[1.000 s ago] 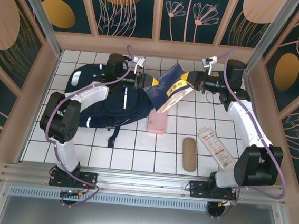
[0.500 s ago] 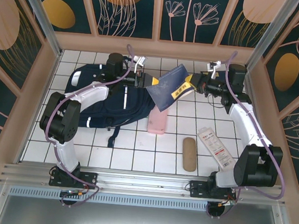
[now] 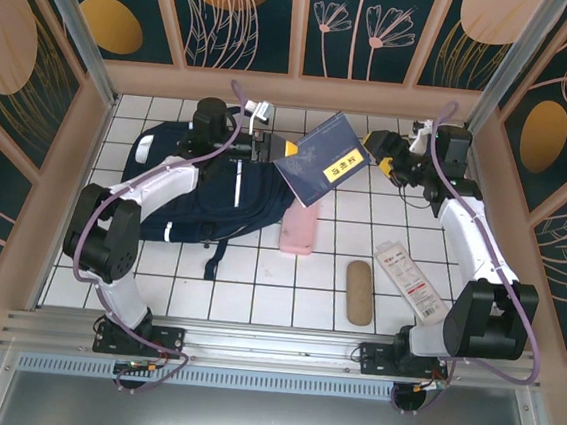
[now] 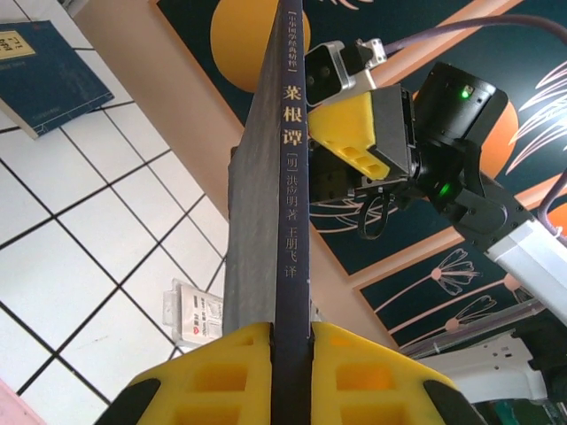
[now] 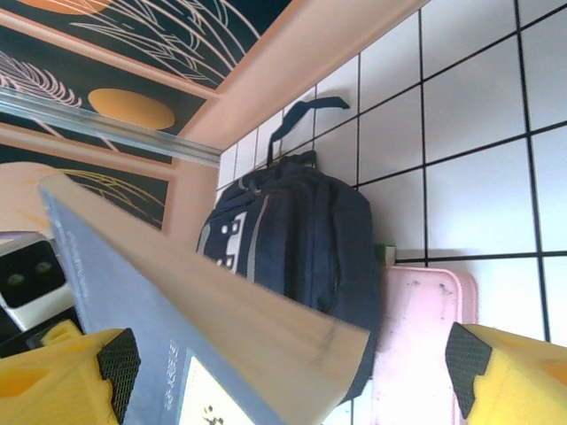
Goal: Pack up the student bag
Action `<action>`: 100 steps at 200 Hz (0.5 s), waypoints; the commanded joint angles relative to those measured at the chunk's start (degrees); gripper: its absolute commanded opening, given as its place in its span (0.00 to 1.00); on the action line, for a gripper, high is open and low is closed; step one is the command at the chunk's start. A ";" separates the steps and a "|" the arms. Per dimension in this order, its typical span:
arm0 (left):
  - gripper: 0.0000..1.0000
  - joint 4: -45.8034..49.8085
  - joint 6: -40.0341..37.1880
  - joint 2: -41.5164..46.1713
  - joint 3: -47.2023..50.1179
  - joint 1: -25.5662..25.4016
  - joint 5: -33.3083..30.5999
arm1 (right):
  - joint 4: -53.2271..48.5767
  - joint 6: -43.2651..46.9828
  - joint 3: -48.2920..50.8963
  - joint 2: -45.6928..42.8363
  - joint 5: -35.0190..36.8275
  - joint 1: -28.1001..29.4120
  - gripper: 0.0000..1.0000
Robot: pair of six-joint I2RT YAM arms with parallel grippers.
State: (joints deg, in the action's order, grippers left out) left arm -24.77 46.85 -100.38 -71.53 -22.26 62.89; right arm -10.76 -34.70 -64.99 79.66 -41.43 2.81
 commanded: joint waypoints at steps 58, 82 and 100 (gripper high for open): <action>0.00 3.81 -6.59 4.18 -1.16 0.20 6.57 | 1.29 10.14 -4.30 4.71 -9.42 6.09 0.91; 0.00 2.98 -6.50 4.70 -0.63 -0.35 7.81 | 1.81 10.26 -4.58 5.22 -8.93 6.47 0.89; 0.00 2.58 -6.24 4.77 -0.97 -1.07 9.03 | 5.81 6.77 -3.36 5.68 -11.26 6.37 0.86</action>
State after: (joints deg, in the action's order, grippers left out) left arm -19.44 42.02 -98.13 -71.99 -22.20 67.55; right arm -11.05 -26.24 -67.53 84.53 -48.31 8.95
